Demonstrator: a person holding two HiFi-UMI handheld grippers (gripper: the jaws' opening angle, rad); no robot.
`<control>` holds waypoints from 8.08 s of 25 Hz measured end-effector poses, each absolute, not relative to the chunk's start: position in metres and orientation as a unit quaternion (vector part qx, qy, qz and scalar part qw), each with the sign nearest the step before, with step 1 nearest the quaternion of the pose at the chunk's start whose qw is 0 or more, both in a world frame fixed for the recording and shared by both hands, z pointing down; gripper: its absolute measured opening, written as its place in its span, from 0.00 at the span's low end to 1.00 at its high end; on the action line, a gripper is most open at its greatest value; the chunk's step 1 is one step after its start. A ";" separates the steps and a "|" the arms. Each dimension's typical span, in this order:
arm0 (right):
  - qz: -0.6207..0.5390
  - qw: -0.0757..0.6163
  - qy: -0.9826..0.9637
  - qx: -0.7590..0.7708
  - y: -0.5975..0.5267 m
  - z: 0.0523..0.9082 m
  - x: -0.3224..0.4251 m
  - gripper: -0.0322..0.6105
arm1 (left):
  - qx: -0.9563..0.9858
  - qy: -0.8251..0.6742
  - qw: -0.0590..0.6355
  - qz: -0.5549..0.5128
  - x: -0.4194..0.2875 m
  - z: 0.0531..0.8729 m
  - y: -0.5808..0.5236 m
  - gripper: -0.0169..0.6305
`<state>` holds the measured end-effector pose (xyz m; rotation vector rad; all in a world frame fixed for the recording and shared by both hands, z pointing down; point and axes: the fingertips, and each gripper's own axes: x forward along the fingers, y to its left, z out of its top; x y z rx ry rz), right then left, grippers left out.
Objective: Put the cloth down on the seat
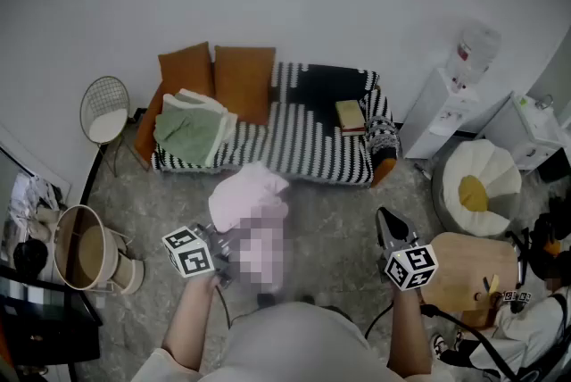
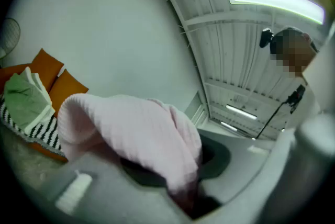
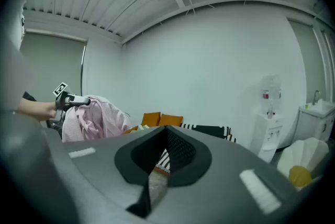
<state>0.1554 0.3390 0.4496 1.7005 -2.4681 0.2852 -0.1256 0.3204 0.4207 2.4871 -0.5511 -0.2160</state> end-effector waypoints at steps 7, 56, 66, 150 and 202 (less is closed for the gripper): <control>0.096 0.061 -0.819 0.562 0.337 0.446 0.143 0.04 | 0.933 -0.189 0.292 -0.089 -0.135 0.417 0.321 0.17; 0.135 0.091 -0.790 0.592 0.291 0.482 0.059 0.05 | 0.932 -0.170 0.317 -0.054 -0.235 0.451 0.275 0.17; 0.143 0.099 -0.802 0.572 0.241 0.496 0.072 0.05 | 0.929 -0.185 0.316 -0.059 -0.216 0.455 0.238 0.17; 0.196 0.091 -0.781 0.586 -0.129 0.542 0.219 0.05 | 0.934 -0.223 0.272 -0.053 -0.060 0.458 -0.157 0.17; 0.196 0.098 -0.761 0.611 -0.295 0.540 0.142 0.05 | 0.949 -0.146 0.277 -0.021 -0.078 0.468 -0.324 0.17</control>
